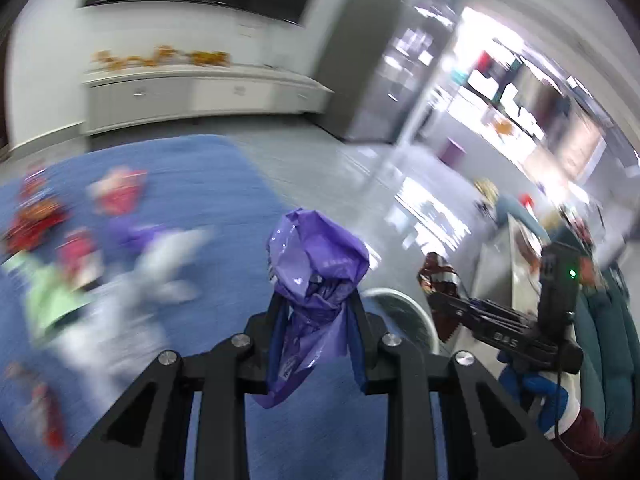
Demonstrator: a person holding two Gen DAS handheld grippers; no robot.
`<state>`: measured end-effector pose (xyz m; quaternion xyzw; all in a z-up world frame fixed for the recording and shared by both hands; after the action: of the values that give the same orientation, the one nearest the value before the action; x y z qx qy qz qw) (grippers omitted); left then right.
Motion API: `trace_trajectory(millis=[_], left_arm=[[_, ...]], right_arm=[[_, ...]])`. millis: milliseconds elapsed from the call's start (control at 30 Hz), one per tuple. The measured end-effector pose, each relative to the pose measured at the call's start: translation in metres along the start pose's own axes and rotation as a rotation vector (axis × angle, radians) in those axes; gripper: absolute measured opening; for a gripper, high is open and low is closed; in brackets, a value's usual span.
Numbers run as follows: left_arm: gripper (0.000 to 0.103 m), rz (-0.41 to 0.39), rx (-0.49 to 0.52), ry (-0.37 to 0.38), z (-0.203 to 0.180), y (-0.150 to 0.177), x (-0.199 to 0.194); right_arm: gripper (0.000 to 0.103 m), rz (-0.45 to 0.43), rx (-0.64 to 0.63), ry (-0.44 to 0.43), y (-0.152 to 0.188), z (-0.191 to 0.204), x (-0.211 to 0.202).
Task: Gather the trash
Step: 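Carry both wrappers to the white bin and open both grippers over it, then grasp the clear plastic bag with the left gripper while the right grasps the white tissue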
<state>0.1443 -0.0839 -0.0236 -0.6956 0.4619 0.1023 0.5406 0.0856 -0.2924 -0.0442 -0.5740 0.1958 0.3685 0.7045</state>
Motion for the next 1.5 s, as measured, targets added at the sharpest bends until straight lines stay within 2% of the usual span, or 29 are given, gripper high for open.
trace_trajectory(millis=[67,200,333,433,500,533,567,633,667,833,1033,1200,1500], left_arm=[[0.026,0.045,0.05,0.05,-0.036,-0.009,0.033],[0.026,0.13,0.123,0.092,-0.09,-0.019,0.096],[0.027,0.223,0.148,0.105,-0.13,-0.018,0.16],[0.028,0.301,0.133,0.129,-0.14,-0.017,0.199],[0.041,0.35,0.129,0.154,-0.147,-0.01,0.218],[0.055,0.368,0.123,0.16,-0.149,-0.008,0.225],[0.063,0.38,0.114,0.16,-0.15,-0.007,0.233],[0.064,0.391,0.103,0.168,-0.153,-0.004,0.236],[0.064,0.395,0.099,0.17,-0.151,-0.004,0.237],[0.064,0.355,0.112,0.161,-0.149,-0.008,0.223],[0.064,0.221,0.158,0.038,-0.126,-0.016,0.171],[0.064,0.137,0.138,-0.035,-0.089,-0.019,0.124],[0.063,-0.047,0.068,-0.238,0.012,-0.013,0.021]], right_arm=[[0.03,0.011,0.055,0.069,0.002,-0.039,-0.002],[0.03,0.048,0.121,0.14,0.008,-0.094,0.004],[0.031,0.085,0.166,0.183,0.012,-0.131,0.016],[0.034,0.102,0.2,0.21,0.014,-0.151,0.025],[0.041,0.108,0.224,0.222,0.019,-0.162,0.024],[0.043,0.113,0.233,0.227,0.021,-0.167,0.024],[0.045,0.119,0.239,0.239,0.023,-0.171,0.025],[0.059,0.119,0.251,0.265,0.026,-0.176,0.022],[0.059,0.116,0.259,0.272,0.027,-0.179,0.02],[0.06,0.105,0.282,0.308,0.03,-0.181,0.006],[0.059,0.066,0.25,0.327,0.019,-0.163,-0.009],[0.059,0.016,0.23,0.309,0.006,-0.133,-0.023],[0.06,-0.015,0.115,0.245,-0.019,-0.057,-0.022]])
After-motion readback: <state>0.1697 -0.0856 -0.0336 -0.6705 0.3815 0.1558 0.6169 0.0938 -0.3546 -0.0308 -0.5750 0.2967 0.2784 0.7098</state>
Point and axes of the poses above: each gripper's, at about its wrist camera, not at the fingertips, and x roughly the way its jaws point, z to its left, y to its underside, the point moved 3 cm from there along x, roughly the way its jaws point, and after that the axes turned 4 degrees about -x, right-handed, at the moved point
